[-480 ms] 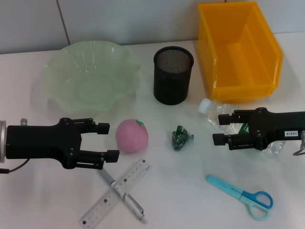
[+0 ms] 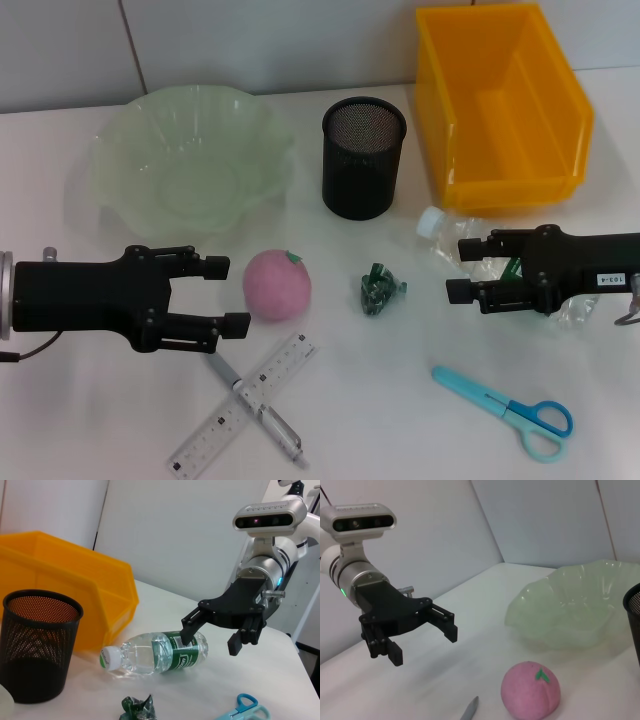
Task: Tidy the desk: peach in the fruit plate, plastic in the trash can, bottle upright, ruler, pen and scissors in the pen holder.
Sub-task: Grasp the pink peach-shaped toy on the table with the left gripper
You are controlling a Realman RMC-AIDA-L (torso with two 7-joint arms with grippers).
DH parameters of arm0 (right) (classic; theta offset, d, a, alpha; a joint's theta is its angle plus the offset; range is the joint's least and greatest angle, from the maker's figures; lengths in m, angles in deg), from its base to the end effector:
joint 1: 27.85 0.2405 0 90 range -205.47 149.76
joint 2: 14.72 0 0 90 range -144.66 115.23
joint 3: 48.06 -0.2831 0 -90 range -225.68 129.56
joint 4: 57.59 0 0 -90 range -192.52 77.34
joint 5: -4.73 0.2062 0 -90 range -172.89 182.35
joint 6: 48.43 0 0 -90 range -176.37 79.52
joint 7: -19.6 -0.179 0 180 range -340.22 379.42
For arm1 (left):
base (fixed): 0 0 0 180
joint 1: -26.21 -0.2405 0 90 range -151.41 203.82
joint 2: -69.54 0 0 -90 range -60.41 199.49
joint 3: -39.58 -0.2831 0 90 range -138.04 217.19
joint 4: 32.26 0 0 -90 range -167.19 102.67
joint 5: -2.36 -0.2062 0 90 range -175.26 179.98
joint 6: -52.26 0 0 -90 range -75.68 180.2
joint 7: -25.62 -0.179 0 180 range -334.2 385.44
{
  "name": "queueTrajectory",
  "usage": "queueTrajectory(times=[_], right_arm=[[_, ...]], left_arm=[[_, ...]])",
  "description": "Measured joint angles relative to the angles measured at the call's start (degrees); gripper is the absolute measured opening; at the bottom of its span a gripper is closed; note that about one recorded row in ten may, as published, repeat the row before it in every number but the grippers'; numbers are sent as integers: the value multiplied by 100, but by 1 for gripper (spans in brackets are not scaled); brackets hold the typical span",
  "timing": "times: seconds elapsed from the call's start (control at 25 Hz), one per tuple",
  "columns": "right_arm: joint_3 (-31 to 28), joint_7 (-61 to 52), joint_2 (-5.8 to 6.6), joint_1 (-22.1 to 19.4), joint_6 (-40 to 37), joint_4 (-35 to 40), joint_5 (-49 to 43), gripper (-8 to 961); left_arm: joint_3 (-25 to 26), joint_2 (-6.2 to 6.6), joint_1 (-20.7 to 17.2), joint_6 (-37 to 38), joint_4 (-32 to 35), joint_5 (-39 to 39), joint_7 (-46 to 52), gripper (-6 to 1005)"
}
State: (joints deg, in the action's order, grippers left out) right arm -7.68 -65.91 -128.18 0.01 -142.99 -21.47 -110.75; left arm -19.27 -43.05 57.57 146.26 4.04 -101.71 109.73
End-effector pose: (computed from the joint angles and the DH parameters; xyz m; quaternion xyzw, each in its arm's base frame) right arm 0.2962 0.3328 -0.0119 -0.9315 0.2732 0.2205 0.0950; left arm -0.2493 0.3367 -0.0369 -0.9599 -0.1847 -0.2102 0.0150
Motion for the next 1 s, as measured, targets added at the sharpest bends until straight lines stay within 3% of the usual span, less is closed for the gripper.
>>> queueTrajectory(times=[0.48, 0.52, 0.56, 0.6, 0.72, 0.8, 1.0], right_arm=[[-4, 0, -8, -10, 4, -17, 0, 776], [-4, 0, -9, -15, 4, -17, 0, 776], [-4, 0, -9, -23, 6, -17, 0, 776], [-4, 0, -9, -23, 6, -17, 0, 776], [-3, 0, -9, -36, 7, -23, -1, 776], [-4, -2, -9, -43, 9, -26, -1, 776], [-3, -7, -15, -48, 8, -35, -1, 776]], left_arm=[[-4, -24, 20, -64, 89, -1, -22, 845], [-56, -202, 84, -420, 556, -56, -131, 844], [-56, -202, 84, -420, 556, -56, -131, 843], [-85, -308, 212, -571, 834, -319, -147, 843], [-85, -308, 212, -571, 834, -319, -147, 841], [-59, -529, 702, -766, 1038, -1283, 42, 840], [-131, -598, 983, -944, 1053, -1745, 125, 837]])
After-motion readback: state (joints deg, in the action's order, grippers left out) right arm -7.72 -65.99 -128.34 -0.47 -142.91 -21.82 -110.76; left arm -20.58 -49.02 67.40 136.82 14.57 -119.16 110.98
